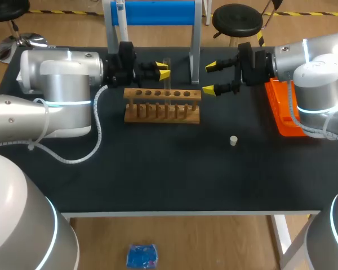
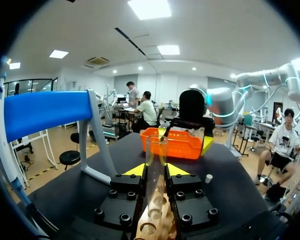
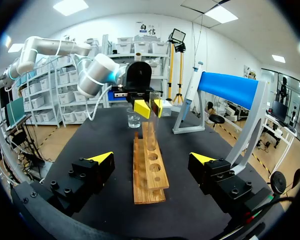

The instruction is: Invert the test tube, pick up the pipette, mount the tip to pipette, aspirate from beaker and dispense into the tube, eject the tip, return the pipette, and cap with the stopper.

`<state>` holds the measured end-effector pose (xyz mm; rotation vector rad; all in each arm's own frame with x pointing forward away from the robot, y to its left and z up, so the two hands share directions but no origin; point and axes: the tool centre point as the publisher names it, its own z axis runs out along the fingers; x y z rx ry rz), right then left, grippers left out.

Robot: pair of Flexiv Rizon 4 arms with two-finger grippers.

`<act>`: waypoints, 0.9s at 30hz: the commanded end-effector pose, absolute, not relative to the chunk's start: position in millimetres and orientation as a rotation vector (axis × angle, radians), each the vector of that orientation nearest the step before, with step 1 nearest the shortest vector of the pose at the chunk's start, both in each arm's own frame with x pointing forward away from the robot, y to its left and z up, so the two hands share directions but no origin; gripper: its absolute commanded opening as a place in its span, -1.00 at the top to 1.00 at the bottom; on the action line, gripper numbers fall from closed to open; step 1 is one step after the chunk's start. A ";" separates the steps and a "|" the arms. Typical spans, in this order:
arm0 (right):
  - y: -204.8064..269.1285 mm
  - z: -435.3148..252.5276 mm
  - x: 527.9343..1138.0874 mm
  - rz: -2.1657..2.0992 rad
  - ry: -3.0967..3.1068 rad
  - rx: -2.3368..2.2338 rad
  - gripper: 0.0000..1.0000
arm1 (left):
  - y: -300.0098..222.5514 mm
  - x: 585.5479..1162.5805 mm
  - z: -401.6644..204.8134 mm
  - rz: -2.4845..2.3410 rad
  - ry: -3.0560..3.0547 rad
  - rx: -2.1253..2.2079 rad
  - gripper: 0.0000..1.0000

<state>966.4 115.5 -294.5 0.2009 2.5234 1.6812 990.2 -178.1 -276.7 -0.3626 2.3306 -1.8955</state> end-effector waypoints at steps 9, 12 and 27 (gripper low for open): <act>115.0 -294.6 965.7 1.681 2.521 0.201 -1.00 | -171.0 990.4 -272.3 -1.897 2.299 -0.365 -1.00; 115.0 -294.6 965.7 1.681 2.521 0.201 -1.00 | -166.6 987.6 -267.7 -1.883 2.293 -0.372 -1.00; 115.0 -294.6 965.7 1.681 2.521 0.201 -1.00 | -107.8 953.1 -228.6 -1.740 2.263 -0.492 -1.00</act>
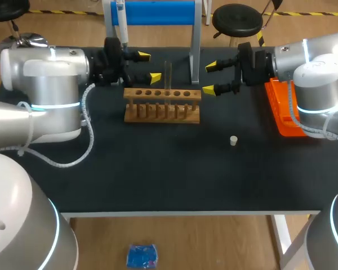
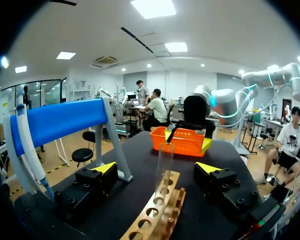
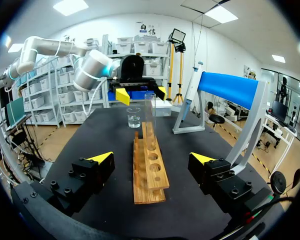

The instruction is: Invert the test tube, pick up the pipette, mount the tip to pipette, aspirate from beaker and dispense into the tube, eject the tip, return the pipette, and cap with the stopper.

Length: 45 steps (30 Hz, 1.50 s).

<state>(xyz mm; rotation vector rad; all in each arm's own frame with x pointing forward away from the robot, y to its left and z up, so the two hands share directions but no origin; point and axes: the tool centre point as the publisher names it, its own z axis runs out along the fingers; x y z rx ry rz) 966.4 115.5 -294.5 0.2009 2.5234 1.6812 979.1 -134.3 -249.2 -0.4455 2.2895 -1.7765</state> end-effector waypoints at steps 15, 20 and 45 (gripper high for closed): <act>115.0 -294.6 965.7 1.681 2.521 0.201 -1.00 | -69.8 937.2 -221.0 -1.682 2.186 -0.593 -1.00; 115.0 -294.6 965.7 1.681 2.521 0.201 -1.00 | -69.8 937.2 -221.0 -1.682 2.186 -0.593 -1.00; 115.0 -294.6 965.7 1.681 2.521 0.201 -1.00 | 55.0 964.5 -215.5 -1.366 2.183 -0.641 -1.00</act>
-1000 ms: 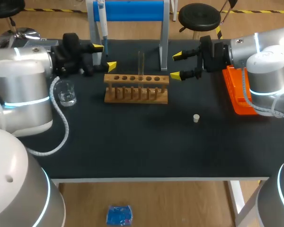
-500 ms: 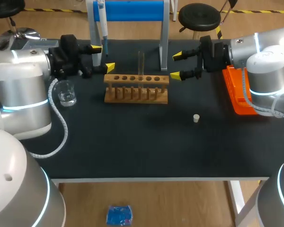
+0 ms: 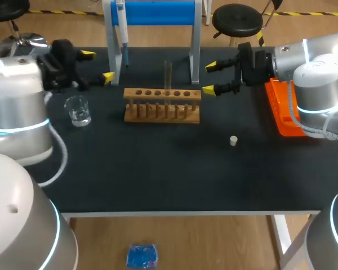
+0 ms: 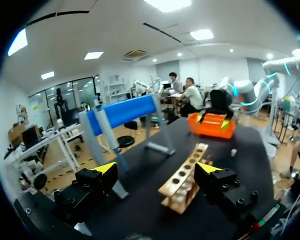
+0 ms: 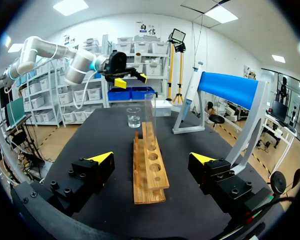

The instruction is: Invert the test tube, pick up the pipette, mount the tip to pipette, aspirate from beaker and dispense into the tube, eject the tip, return the pipette, and cap with the stopper.

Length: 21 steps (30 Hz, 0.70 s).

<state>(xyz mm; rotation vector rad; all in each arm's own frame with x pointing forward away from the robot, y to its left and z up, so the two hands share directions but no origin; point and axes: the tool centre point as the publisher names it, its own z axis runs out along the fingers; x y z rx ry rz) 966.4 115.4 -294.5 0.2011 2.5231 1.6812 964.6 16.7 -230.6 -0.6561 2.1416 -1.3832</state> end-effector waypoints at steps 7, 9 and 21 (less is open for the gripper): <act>115.0 -294.6 965.7 1.681 2.521 0.201 -1.00 | 121.7 997.2 -210.9 -1.296 2.170 -0.636 -1.00; 115.0 -294.6 965.7 1.681 2.521 0.201 -1.00 | 138.4 1006.3 -214.0 -1.290 2.166 -0.665 -1.00; 115.0 -294.6 965.7 1.681 2.521 0.201 -1.00 | 216.2 1045.4 -253.3 -1.270 2.090 -0.835 -1.00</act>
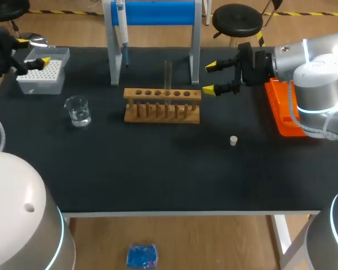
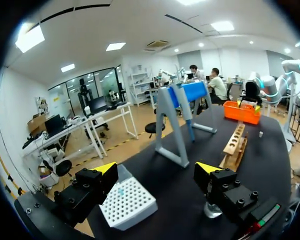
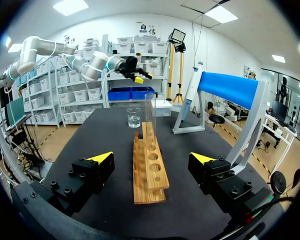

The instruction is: Invert the test tube, pick up the pipette, mount the tip to pipette, aspirate from beaker and dispense into the tube, eject the tip, return the pipette, and cap with the stopper.

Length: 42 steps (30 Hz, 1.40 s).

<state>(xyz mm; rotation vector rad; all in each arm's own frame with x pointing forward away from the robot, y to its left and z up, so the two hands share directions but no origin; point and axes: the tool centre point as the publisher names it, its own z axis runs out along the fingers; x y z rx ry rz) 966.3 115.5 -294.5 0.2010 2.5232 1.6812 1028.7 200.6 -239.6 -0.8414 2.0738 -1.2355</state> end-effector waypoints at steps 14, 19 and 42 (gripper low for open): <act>115.0 -294.6 965.7 1.681 2.521 0.201 -1.00 | 241.1 1058.4 -289.7 -1.300 2.018 -0.928 -1.00; 115.0 -294.6 965.7 1.681 2.521 0.201 -1.00 | 242.7 1058.3 -288.5 -1.284 2.007 -0.935 -1.00; 115.0 -294.6 965.7 1.681 2.521 0.201 -1.00 | 242.7 1058.3 -288.5 -1.284 2.007 -0.935 -1.00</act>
